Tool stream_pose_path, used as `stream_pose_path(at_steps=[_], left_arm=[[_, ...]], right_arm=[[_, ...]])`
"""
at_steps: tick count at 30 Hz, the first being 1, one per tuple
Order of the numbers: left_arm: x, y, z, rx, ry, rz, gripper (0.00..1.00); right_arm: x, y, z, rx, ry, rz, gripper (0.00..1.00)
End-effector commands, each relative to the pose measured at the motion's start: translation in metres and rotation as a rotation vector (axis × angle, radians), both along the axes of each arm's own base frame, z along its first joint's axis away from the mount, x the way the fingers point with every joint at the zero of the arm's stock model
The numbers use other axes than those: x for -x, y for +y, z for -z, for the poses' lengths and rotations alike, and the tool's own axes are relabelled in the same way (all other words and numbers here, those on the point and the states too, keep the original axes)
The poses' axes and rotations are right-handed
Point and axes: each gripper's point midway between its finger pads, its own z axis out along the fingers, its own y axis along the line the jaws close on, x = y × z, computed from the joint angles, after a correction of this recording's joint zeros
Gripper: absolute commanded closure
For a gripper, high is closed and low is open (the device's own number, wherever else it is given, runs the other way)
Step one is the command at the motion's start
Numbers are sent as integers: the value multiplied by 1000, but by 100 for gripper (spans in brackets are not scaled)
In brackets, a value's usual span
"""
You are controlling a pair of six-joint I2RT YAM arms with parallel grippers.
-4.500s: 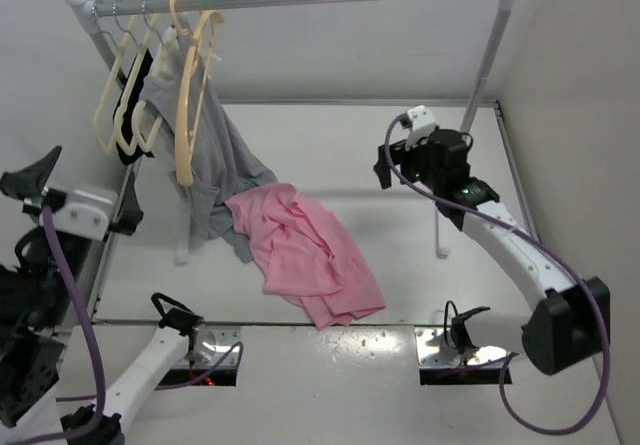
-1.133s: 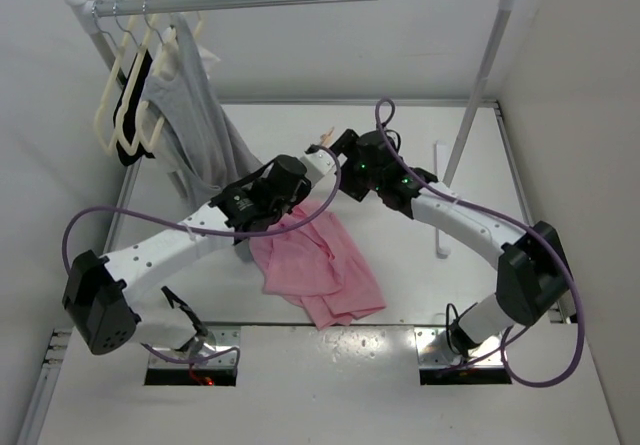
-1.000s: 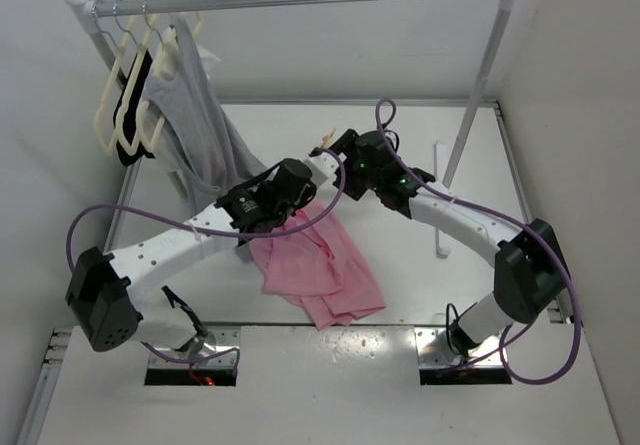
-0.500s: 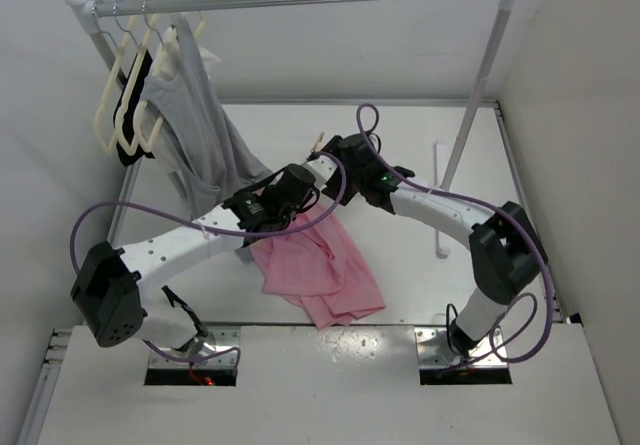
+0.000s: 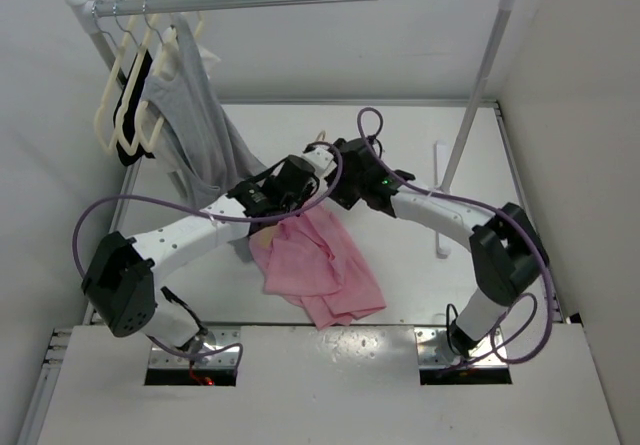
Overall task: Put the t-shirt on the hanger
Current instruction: Place tshirt on hanger
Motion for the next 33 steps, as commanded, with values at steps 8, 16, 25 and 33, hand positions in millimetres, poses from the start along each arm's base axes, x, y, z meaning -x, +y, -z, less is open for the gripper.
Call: stream_pose_path(at_steps=[8,16,25,33], left_arm=[[20,-49,-29,305,180,105,100],[34,-69,-27,263,165,152,100],[45,-79,-25,150,105,223,100],[60,-92,-22,36,57,345,88]], right_arm=[[-5,-35,-55,203,-270,73,13],[-4,-11,-39,205,-195,40,13],[1,-12,-32,127,-185,62,85],[9,-11,-10,118,-113,31,100]])
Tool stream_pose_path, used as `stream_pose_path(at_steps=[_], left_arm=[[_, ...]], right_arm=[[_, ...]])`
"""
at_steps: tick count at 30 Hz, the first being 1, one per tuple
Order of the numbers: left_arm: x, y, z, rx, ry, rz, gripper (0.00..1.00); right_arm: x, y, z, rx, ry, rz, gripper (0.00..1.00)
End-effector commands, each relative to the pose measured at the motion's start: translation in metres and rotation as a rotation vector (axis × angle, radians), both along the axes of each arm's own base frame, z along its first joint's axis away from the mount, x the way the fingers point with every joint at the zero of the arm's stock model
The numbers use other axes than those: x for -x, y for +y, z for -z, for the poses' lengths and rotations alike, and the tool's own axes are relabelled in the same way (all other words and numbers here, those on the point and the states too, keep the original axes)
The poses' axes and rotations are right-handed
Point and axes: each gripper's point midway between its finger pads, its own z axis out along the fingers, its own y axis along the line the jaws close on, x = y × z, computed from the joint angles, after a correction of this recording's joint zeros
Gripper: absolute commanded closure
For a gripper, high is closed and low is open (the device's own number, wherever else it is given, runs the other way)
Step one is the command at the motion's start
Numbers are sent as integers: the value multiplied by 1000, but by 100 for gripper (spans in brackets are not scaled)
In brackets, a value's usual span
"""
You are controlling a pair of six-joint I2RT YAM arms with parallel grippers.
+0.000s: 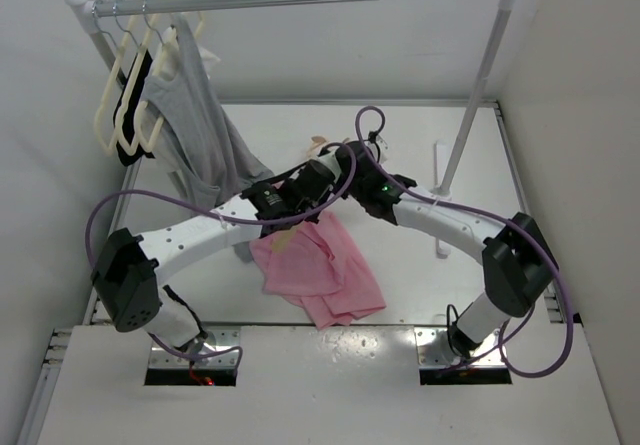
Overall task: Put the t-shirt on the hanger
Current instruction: Place tshirt on hanger
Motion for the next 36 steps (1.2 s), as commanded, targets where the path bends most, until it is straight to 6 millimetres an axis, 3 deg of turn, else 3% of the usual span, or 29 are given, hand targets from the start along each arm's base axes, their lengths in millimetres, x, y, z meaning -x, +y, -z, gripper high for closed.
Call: stream_pose_path(at_steps=[1,3,4,8,9,11,15,19,21,24,27,28,31,33,35,36], left_arm=[[35,-42,-11,-87,-49,346,64],[37,-44,-10,-78,-40,360,48],[38,-45,-10,-74,-36,367,33],[43,-53,-16,-44,-23,403,2],[45,-53,-25,-32,-24,411,0],[48,-57,-34,-9,-12,426,0],[48,-56,-81,66,-64,433,0],[42,-36,-127,160,-145,437,2],[36,-18,-146,214,-180,417,9],[24,6,-142,240,-168,363,36],[28,6,-137,267,-138,386,37],[30,5,-133,277,-119,385,33],[21,7,-121,266,-99,344,30],[5,20,-93,175,-77,298,31],[-6,28,-71,94,-52,281,40],[-14,31,-48,41,-8,261,42]], right_arm=[[11,-6,26,59,49,-46,100],[10,-11,27,53,43,-36,100],[14,-14,32,61,52,-36,100],[19,-24,48,91,62,-39,100],[21,-26,49,91,51,-44,100],[22,-33,53,109,46,-48,100],[27,-44,50,186,-32,-144,100],[37,-60,45,300,-73,-302,100],[50,-71,41,335,-76,-372,100],[70,-89,45,411,-78,-466,100],[82,-96,55,409,-62,-488,100],[82,-96,56,399,-69,-503,100],[86,-93,59,377,-76,-538,100],[90,-89,55,368,-95,-579,100],[94,-91,50,395,-125,-616,100],[99,-93,41,403,-144,-633,100]])
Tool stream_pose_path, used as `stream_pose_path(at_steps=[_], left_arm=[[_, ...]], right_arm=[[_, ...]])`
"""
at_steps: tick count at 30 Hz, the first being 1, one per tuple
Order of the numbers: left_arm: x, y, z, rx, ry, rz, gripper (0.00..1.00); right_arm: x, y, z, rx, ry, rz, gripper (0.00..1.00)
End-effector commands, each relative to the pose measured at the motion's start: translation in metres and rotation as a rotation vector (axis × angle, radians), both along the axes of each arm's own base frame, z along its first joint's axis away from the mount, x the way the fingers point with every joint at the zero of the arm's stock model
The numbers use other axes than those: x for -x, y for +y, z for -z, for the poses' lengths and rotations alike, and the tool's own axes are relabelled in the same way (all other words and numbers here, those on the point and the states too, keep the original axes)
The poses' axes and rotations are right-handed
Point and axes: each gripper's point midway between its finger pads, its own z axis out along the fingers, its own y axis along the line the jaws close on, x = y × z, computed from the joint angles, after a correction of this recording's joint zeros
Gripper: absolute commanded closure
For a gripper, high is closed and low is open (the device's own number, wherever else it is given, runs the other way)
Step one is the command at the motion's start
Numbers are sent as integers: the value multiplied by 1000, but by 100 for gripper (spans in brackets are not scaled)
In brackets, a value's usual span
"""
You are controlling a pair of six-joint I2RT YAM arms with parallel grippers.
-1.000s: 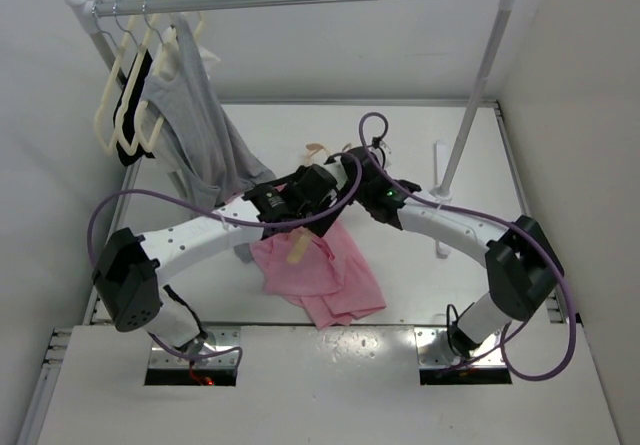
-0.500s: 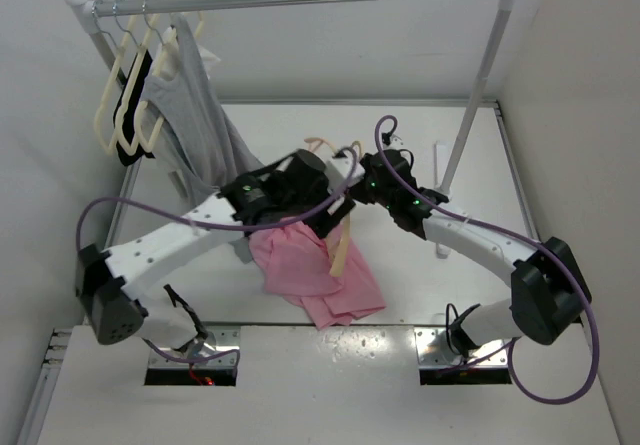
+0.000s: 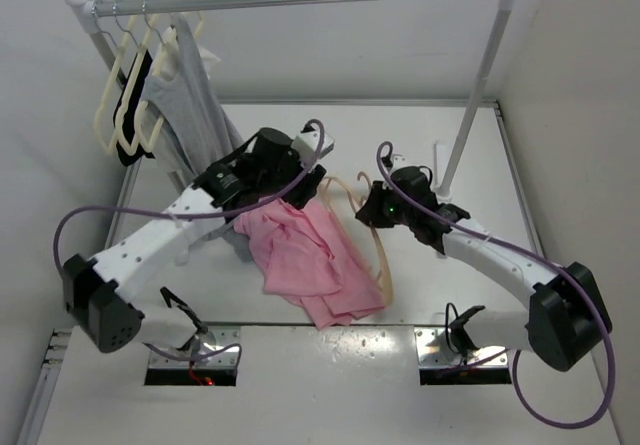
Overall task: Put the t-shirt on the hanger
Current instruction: Place tshirt on hanger
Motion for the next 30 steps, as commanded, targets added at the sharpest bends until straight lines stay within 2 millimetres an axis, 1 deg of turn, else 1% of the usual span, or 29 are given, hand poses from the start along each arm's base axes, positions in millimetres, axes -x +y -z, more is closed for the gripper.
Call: stream_pose_path(at_steps=[1,2,3,4,5,6,7,8,9,10,11,13,14,16,17,18,19,20,21,22,24,25,26,27,28,29,30], left_arm=[[-24,19,53,-176,55,-60,44],[-25,20,64,-210,74,-59,45],[-29,21,74,-244,81,-55,48],[-32,21,90,-283,104,-55,50],[-36,21,96,-300,105,-56,54],[-44,26,107,-340,114,-76,60],[-45,26,107,-345,109,-71,60],[-49,25,116,-373,119,-69,63],[-54,27,119,-384,122,-70,64],[-59,33,125,-408,128,-80,64],[-60,30,130,-418,150,-71,64],[-62,39,138,-423,191,-95,64],[-63,36,135,-412,188,-89,56],[-60,40,152,-433,235,-117,47],[-60,42,157,-443,246,-130,47],[-66,47,159,-455,247,-166,46],[-70,46,162,-454,247,-181,47],[-74,48,170,-459,267,-195,49],[-74,48,174,-465,274,-194,49],[-78,45,170,-451,257,-196,49],[-81,43,172,-440,258,-205,49],[-83,42,171,-433,250,-207,53],[-80,43,178,-446,265,-205,59],[-83,44,177,-446,252,-213,64],[-85,49,180,-451,252,-229,69],[-81,51,184,-460,262,-227,71],[-83,55,184,-458,265,-238,71]], right_arm=[[16,-3,-20,31,-50,-117,100],[16,-8,-25,68,-81,-134,100],[21,-19,-20,118,-68,-124,100],[20,-22,-38,121,-112,-121,100],[23,-27,-39,146,-125,-128,100],[26,-31,-49,150,-145,-124,100],[28,-33,-53,146,-153,-124,100],[29,-34,-58,146,-174,-129,100],[32,-35,-60,145,-176,-129,100],[34,-36,-60,143,-181,-128,100],[35,-37,-67,132,-201,-126,100],[37,-39,-67,134,-197,-126,100],[38,-42,-68,140,-202,-116,100],[38,-42,-75,137,-224,-119,100],[38,-43,-78,138,-238,-123,100],[40,-41,-78,138,-241,-141,100],[40,-41,-78,138,-241,-141,100],[40,-39,-82,135,-252,-156,100],[42,-40,-80,141,-240,-158,100],[42,-39,-80,142,-244,-171,100],[47,-39,-73,156,-215,-185,100],[47,-39,-73,156,-214,-185,100],[48,-38,-73,151,-213,-192,100],[48,-38,-73,151,-213,-192,100],[48,-38,-73,151,-213,-192,100],[48,-38,-76,146,-222,-191,100],[48,-36,-78,136,-230,-197,100]])
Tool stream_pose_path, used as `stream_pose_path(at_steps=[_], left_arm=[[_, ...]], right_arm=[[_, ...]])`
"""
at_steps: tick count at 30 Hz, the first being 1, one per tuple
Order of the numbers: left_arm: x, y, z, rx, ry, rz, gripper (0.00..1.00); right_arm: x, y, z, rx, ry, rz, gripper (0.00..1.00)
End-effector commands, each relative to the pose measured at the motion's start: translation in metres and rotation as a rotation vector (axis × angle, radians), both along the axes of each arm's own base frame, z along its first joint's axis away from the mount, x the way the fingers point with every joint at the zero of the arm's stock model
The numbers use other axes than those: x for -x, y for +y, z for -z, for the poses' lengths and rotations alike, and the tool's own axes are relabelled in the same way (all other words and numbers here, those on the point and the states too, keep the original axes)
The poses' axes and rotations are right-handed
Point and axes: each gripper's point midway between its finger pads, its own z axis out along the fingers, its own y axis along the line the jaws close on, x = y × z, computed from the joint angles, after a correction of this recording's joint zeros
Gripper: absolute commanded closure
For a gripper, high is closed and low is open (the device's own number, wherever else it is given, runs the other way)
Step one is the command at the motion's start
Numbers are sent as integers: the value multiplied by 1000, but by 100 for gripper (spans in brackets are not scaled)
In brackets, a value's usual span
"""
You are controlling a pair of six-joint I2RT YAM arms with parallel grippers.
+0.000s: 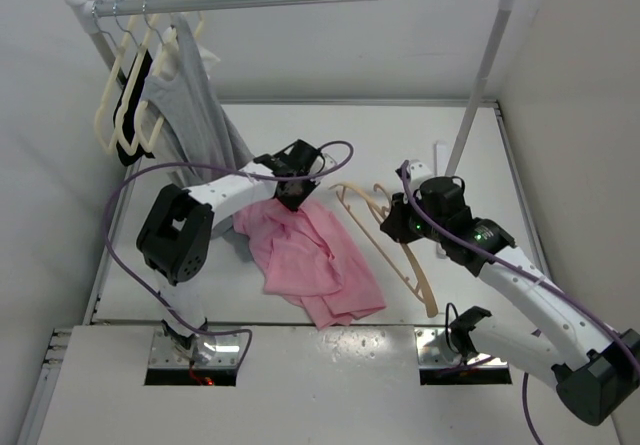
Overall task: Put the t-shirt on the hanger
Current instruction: Place tshirt on hanger
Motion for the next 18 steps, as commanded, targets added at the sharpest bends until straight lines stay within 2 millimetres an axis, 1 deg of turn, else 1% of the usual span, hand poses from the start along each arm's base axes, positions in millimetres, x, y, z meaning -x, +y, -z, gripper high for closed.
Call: stream_pose_path(at_steps=[1,3,4,6,7,9,12,13,14,16,17,18], left_arm=[[-12,9,-4,5,-38,-37,79],[-17,14,-5,2,-51,-53,93],[-21,11,-10,13,-68,-54,100],[-24,11,-12,29,-68,-55,100],[-24,11,-12,29,-68,-55,100],[-24,5,-26,58,-74,-20,100],[-22,-1,-35,76,-55,13,100],[-22,-1,-38,69,-57,25,100],[-21,0,-33,55,-43,33,100],[-23,-1,-31,48,-31,33,100],[-20,1,-21,31,-2,32,100],[-23,-2,-24,37,-3,23,100]], right_arm=[[-3,12,-30,-60,-77,-49,100],[1,14,-26,-58,-71,-85,100],[4,17,-27,-59,-73,-116,100],[13,15,-16,-39,-35,-147,100],[17,18,-15,-49,-20,-167,100],[22,22,-27,-78,-44,-203,100],[19,27,-40,-122,-88,-205,100],[21,30,-44,-131,-93,-222,100],[22,31,-45,-136,-88,-217,100],[22,37,-56,-175,-107,-240,100],[21,40,-56,-182,-107,-250,100],[21,43,-56,-195,-100,-257,100]])
